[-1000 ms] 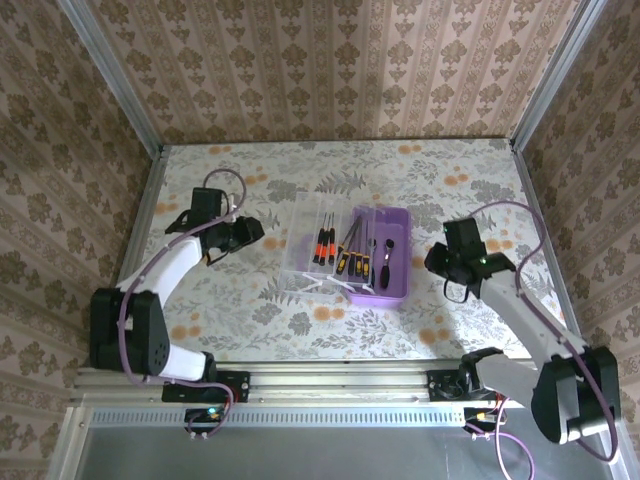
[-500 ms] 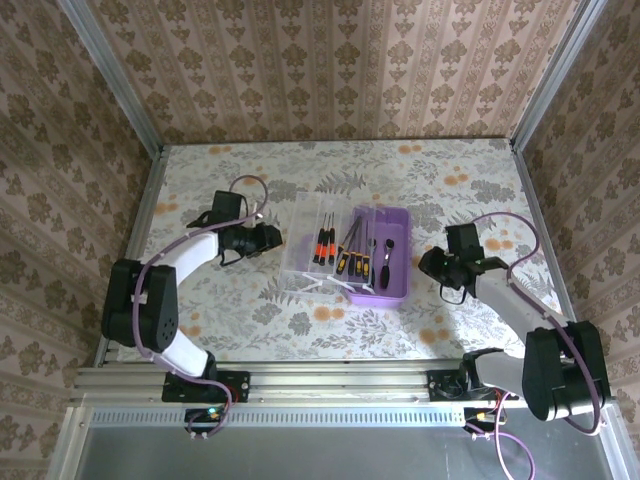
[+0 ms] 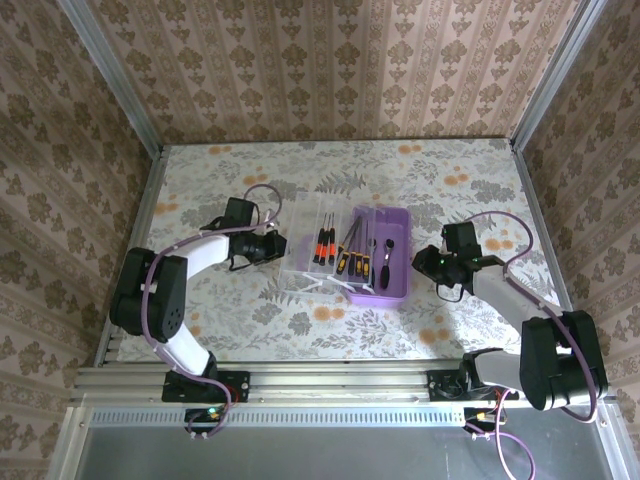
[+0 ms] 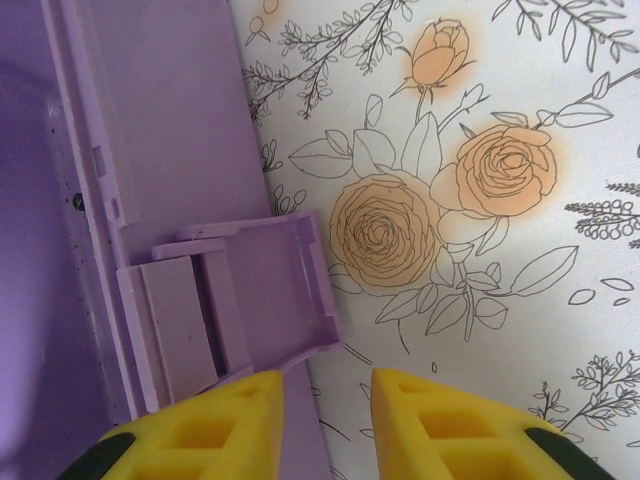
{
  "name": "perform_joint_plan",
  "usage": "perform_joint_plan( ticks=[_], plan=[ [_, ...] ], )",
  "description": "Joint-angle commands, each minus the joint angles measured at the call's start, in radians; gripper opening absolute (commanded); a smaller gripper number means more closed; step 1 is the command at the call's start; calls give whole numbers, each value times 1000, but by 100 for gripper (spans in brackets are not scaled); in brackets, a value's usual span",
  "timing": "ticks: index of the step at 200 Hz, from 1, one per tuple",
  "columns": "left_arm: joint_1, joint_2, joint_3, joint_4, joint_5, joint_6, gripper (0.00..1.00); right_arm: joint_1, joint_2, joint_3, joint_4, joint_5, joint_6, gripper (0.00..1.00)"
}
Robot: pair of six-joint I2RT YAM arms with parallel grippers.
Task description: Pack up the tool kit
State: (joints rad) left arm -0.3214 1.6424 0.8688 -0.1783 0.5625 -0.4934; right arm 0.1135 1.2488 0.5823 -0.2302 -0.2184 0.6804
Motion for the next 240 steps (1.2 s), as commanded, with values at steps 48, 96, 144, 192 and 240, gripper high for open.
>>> perform_joint_plan(
  ticks=[48, 96, 144, 192, 240],
  plan=[
    [-16, -73, -3, -68, -106, 36, 0, -7, 6, -2, 10, -1, -18, 31],
    [-32, -140, 72, -197, -176, 56, 0, -2, 70, -13, 62, -71, 1, 30],
    [-70, -184, 214, -395, -256, 94, 0, 30, 106, -10, 112, -120, 19, 30],
    [-129, -184, 326, -522, -295, 100, 0, 58, 135, -22, 161, -150, 33, 30],
    [-227, -185, 442, -612, -325, 93, 0, 74, 176, -15, 191, -167, 45, 29]
  ],
)
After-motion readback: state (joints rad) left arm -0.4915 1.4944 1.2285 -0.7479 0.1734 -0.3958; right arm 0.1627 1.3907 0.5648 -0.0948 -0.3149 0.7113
